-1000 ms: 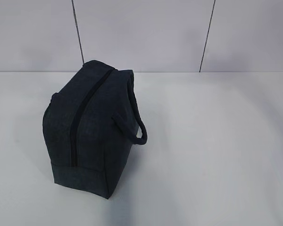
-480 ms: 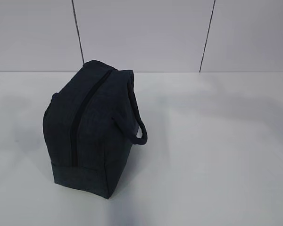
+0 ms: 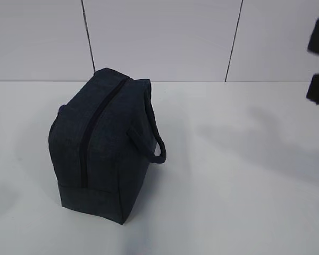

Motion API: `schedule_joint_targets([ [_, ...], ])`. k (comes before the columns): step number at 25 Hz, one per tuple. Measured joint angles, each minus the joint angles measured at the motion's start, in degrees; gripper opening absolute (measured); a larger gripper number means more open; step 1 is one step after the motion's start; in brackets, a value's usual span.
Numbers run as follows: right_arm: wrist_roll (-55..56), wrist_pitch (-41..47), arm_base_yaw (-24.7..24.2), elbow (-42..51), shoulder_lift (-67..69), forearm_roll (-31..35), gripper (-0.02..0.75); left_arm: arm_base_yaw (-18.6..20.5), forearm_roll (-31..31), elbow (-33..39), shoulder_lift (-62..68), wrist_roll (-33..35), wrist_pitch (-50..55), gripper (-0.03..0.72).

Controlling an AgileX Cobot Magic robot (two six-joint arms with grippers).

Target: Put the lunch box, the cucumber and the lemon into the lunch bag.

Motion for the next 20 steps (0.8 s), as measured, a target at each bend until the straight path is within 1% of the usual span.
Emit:
schedule_joint_targets([
  [4,0.0,9.7,0.0,8.5,-2.1,0.0,0.581,0.0,1.5,1.2,-5.3,-2.6,0.1,0.509],
  [8,0.1,15.9,0.0,15.6,-3.4,0.0,0.581,0.0,2.9,3.4,-9.0,-5.4,0.1,0.489],
  [11,1.8,17.7,0.0,20.7,-3.4,0.0,0.581,0.0,3.3,5.1,-10.8,-7.6,0.1,0.482],
  [16,6.0,21.0,0.0,27.6,-3.4,0.0,0.581,0.0,3.2,5.5,-12.7,-10.2,0.1,0.479],
  [20,7.9,22.9,0.0,29.4,-3.4,0.0,0.581,0.0,4.0,6.2,-13.0,-10.4,0.1,0.478],
])
